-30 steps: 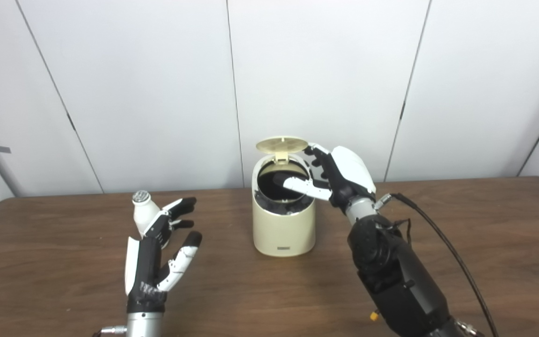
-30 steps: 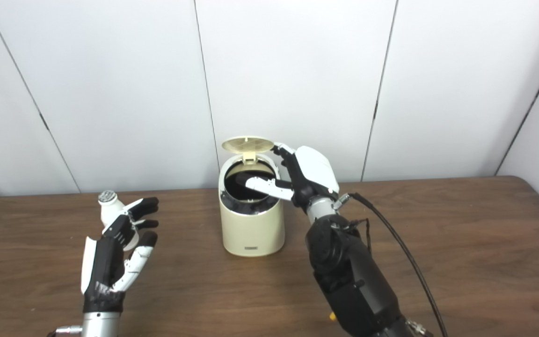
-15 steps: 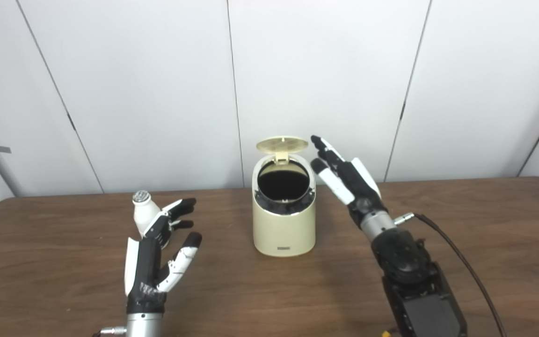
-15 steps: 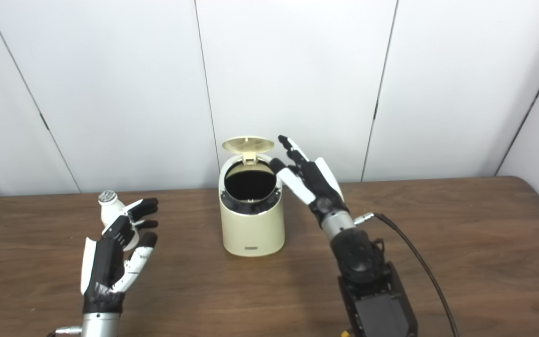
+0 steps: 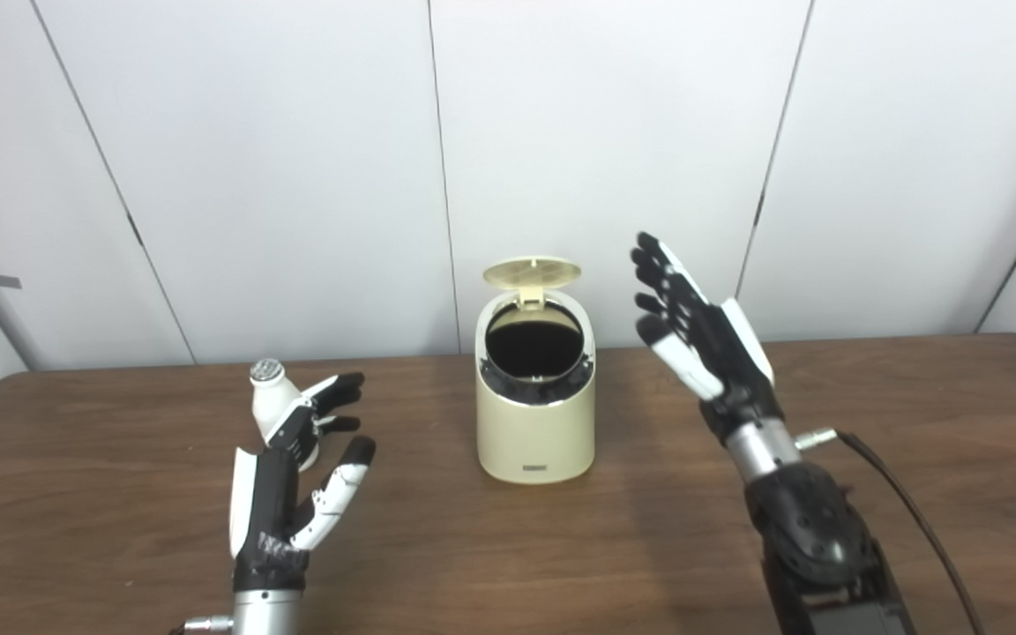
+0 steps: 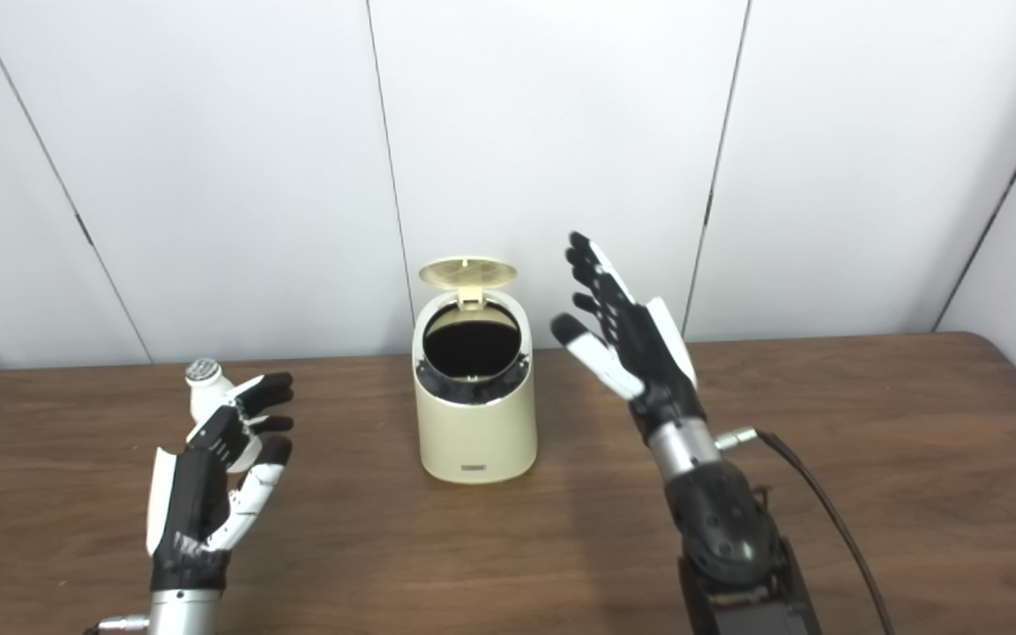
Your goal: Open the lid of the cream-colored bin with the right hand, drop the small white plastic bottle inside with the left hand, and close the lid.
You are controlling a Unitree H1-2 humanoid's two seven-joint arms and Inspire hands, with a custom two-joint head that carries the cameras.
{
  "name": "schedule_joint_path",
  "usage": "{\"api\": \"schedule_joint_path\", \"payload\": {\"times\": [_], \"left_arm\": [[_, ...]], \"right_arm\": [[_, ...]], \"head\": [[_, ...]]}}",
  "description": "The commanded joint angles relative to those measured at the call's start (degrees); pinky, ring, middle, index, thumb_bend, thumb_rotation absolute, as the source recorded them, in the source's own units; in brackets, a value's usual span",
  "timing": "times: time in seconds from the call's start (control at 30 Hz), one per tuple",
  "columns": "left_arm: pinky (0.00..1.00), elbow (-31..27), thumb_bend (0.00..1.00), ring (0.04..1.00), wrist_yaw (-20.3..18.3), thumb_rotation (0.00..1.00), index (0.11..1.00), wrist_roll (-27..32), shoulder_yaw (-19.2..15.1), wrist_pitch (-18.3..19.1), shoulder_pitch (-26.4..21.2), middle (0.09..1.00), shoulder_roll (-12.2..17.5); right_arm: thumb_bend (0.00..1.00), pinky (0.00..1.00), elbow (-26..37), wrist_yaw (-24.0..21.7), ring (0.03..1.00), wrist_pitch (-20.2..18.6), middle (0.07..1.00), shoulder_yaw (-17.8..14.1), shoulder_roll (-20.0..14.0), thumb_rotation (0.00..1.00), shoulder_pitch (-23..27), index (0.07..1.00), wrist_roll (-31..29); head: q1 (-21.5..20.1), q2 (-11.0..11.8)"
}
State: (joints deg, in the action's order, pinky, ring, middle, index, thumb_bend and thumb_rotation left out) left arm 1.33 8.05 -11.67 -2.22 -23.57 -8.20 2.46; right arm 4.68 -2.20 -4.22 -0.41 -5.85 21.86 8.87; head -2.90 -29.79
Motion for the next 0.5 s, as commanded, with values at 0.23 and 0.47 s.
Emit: {"api": "schedule_joint_path", "payload": {"times": [0.23, 0.47], "left_arm": [[0.65, -2.1, 0.7, 0.761, 1.4, 0.66, 0.761, -1.7, -0.9, -0.6, -1.3, 0.788, 0.2], [0.65, -2.1, 0.75, 0.749, 2.9, 0.66, 0.755, -4.1, -1.9, -0.5, -1.7, 0.773, 0.2]], "right_arm": [[1.0, 0.86, 1.6, 3.9, 0.912, 12.1, 0.921, -1.7, -1.8, 0.84, -4.1, 0.911, 0.5], [1.0, 0.85, -1.9, 5.9, 0.883, 18.6, 0.888, -3.3, -0.7, 0.79, -8.2, 0.894, -1.7]], "head": [[-0.1, 0.1], [-0.1, 0.1]]}}
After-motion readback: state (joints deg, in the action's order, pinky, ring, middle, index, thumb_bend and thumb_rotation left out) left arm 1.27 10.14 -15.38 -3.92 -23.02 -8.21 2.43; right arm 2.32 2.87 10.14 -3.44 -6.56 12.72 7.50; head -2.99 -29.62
